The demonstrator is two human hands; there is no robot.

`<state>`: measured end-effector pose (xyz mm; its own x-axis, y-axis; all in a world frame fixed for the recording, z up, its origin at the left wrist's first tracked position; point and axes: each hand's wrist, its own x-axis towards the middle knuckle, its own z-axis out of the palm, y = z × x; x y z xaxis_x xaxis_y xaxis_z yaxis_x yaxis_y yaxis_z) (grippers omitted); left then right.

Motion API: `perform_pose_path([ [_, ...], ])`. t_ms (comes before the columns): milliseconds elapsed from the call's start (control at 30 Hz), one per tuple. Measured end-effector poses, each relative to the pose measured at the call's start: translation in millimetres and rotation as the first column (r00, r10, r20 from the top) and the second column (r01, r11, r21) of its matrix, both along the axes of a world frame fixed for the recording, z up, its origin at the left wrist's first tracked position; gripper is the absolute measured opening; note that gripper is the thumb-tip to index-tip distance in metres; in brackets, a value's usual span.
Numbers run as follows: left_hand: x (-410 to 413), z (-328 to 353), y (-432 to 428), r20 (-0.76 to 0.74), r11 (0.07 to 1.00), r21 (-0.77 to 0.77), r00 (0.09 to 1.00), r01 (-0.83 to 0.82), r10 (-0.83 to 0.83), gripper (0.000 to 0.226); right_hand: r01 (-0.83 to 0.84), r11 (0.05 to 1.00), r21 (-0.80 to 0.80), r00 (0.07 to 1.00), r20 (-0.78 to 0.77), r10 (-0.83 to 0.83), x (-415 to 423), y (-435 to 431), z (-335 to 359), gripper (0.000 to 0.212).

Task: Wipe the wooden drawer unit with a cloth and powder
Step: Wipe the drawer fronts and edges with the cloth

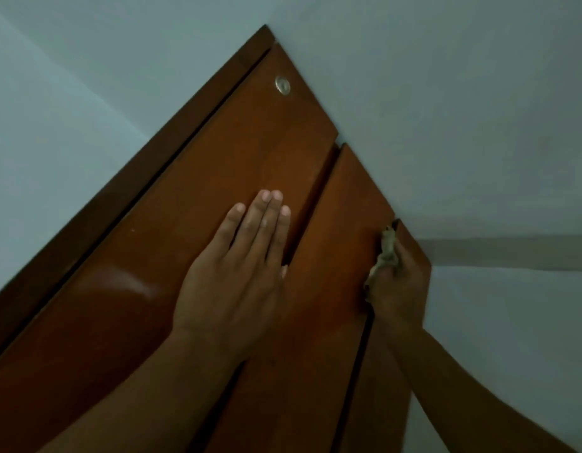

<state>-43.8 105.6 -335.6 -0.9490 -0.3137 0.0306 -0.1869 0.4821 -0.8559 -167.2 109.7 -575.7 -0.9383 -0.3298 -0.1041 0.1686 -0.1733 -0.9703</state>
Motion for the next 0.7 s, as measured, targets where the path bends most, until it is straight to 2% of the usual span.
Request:
perform_pose_path([
  [67, 1, -2, -1, -0.076, 0.999, 0.029, 0.997, 0.013, -0.01, 0.065, 0.05, 0.997, -0.05, 0.998, -0.025, -0.052, 32, 21, 16, 0.046],
  [100, 1, -2, -1, -0.097, 0.999, 0.032, 0.995, 0.025, -0.022, 0.064, 0.055, 0.993, -0.106, 0.992, -0.103, -0.066, 51, 30, 32, 0.05],
  [133, 2, -2, -2, -0.104, 0.999, 0.031, 0.994, 0.037, -0.033, 0.063, 0.019, 0.983, -0.184, 0.967, -0.247, -0.065, 70, 34, 48, 0.053],
  [200, 1, -1, -3, -0.091, 0.999, 0.021, 0.995, 0.048, -0.046, 0.064, -0.139, 0.948, -0.288, 0.82, -0.569, -0.053, 94, 25, 69, 0.051],
  [233, 1, 0, -2, -0.084, 0.999, 0.015, 0.995, 0.047, -0.045, 0.065, -0.196, 0.934, -0.298, 0.756, -0.653, -0.05, 93, 15, 74, 0.048],
  [300, 2, -1, -3, -0.075, 0.999, 0.007, 0.996, 0.041, -0.04, 0.065, -0.222, 0.928, -0.299, 0.71, -0.702, -0.056, 70, -9, 70, 0.044],
  [533, 2, -3, -11, -0.047, 0.998, 0.006, 0.997, 0.067, -0.067, 0.066, -0.052, 0.958, -0.283, 0.739, -0.656, -0.154, -56, -57, 71, 0.05],
  [600, 1, -2, -10, -0.05, 0.998, 0.025, 0.997, 0.063, -0.062, 0.068, 0.014, 0.956, -0.292, 0.835, -0.522, -0.172, -74, -67, 68, 0.05],
  [667, 0, -2, -10, -0.054, 0.997, 0.039, 0.997, 0.062, -0.059, 0.069, 0.119, 0.953, -0.278, 0.949, -0.251, -0.191, -82, -61, 66, 0.047],
  [700, 0, -1, -9, -0.055, 0.997, 0.044, 0.997, 0.06, -0.058, 0.069, 0.154, 0.959, -0.239, 0.977, -0.111, -0.184, -82, -52, 68, 0.044],
])
